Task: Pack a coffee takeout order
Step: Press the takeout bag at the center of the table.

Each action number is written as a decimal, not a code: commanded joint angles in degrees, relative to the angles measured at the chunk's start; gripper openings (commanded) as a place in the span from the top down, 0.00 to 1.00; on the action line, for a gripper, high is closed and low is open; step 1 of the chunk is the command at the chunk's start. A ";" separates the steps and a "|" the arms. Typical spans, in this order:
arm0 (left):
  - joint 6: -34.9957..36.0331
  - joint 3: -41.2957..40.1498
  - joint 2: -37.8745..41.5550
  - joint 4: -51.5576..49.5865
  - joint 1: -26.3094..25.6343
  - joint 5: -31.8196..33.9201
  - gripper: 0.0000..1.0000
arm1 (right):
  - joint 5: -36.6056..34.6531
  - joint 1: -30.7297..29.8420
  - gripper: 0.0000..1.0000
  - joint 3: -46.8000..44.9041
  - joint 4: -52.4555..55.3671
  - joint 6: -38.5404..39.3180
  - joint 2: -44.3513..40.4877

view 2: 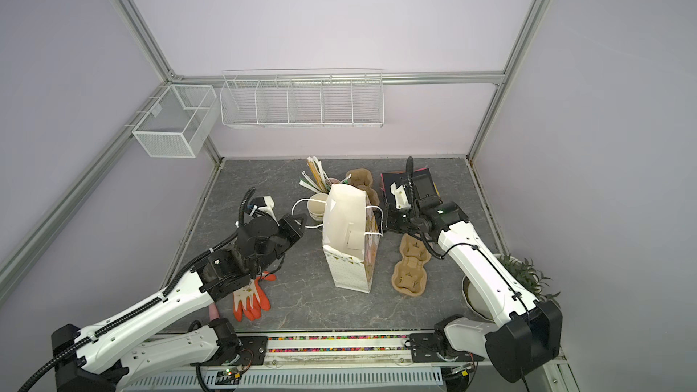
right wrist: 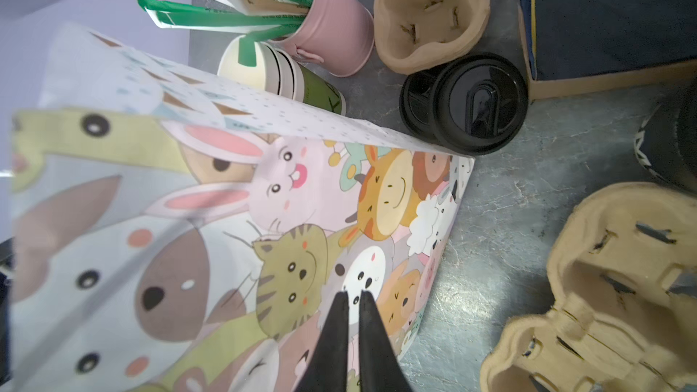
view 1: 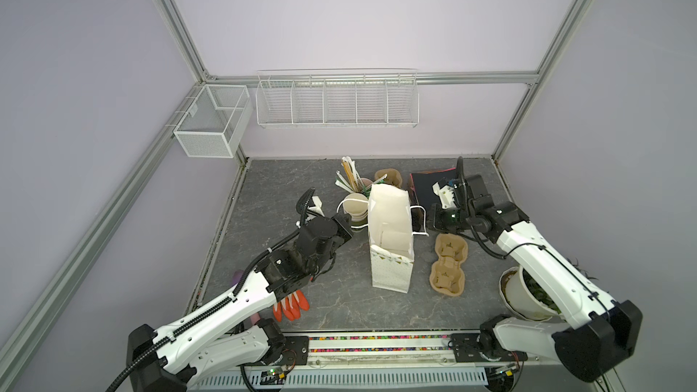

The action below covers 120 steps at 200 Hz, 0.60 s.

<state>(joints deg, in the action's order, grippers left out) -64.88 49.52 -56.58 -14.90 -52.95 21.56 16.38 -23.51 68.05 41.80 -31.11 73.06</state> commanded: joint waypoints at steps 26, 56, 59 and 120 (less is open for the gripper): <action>0.50 3.82 -0.21 0.06 -1.40 3.21 0.89 | 2.33 0.02 0.87 -0.36 -6.68 0.43 4.16; 1.33 4.84 -0.27 -0.22 -3.15 5.13 0.87 | 4.97 -0.23 0.87 -0.33 -11.65 -0.23 6.25; 1.38 4.93 -0.27 -0.28 -3.25 5.21 0.87 | 5.32 -0.26 0.87 -0.25 -12.14 -0.26 6.58; 1.93 5.67 -0.64 -0.13 -5.45 7.03 0.85 | 8.84 -2.14 0.86 1.13 -20.24 -0.69 10.65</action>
<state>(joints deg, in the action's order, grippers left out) -63.72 52.97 -56.86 -14.90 -57.52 26.13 22.57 -24.97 68.36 27.77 -31.14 83.85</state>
